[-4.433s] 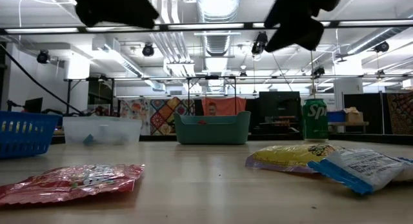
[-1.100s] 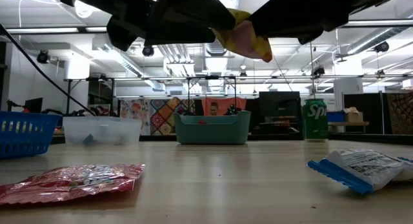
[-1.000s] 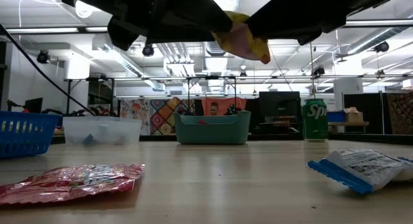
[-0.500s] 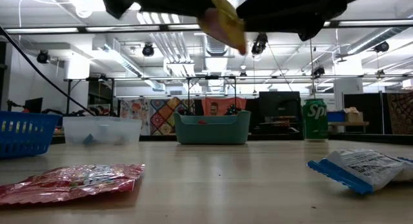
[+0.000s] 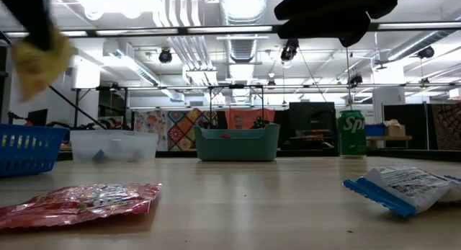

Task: Sort candy
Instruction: Put the yellow candy into the blue basket

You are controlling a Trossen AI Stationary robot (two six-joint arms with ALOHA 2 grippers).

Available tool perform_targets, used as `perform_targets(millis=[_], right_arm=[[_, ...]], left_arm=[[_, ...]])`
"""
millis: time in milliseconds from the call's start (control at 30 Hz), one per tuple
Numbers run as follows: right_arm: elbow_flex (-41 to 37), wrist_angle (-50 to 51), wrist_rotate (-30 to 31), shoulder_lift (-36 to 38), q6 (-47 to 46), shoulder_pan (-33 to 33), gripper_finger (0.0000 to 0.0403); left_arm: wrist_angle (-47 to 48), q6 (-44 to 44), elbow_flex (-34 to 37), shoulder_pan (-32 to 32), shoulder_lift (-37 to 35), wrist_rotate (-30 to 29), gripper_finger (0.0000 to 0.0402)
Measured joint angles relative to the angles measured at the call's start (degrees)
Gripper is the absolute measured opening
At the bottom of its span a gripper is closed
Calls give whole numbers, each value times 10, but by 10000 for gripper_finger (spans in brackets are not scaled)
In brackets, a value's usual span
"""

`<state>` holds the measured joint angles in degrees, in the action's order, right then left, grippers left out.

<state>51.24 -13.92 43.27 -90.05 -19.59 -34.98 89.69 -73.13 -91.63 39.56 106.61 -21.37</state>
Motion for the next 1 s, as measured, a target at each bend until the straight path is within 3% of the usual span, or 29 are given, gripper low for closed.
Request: perform_targets(millis=[200,333,767,1000], right_arm=[[0,0,0,0,0,1,201],[0,0,0,0,0,1,201],[0,0,1,0,-13,1,201],[0,0,2,0,-17,4,201]], left_arm=[[3,-3,72,-9,1,137,0],[3,-5,113,-11,1,178,0],[3,41,110,-12,-21,193,0],[3,78,149,-22,-55,161,0]])
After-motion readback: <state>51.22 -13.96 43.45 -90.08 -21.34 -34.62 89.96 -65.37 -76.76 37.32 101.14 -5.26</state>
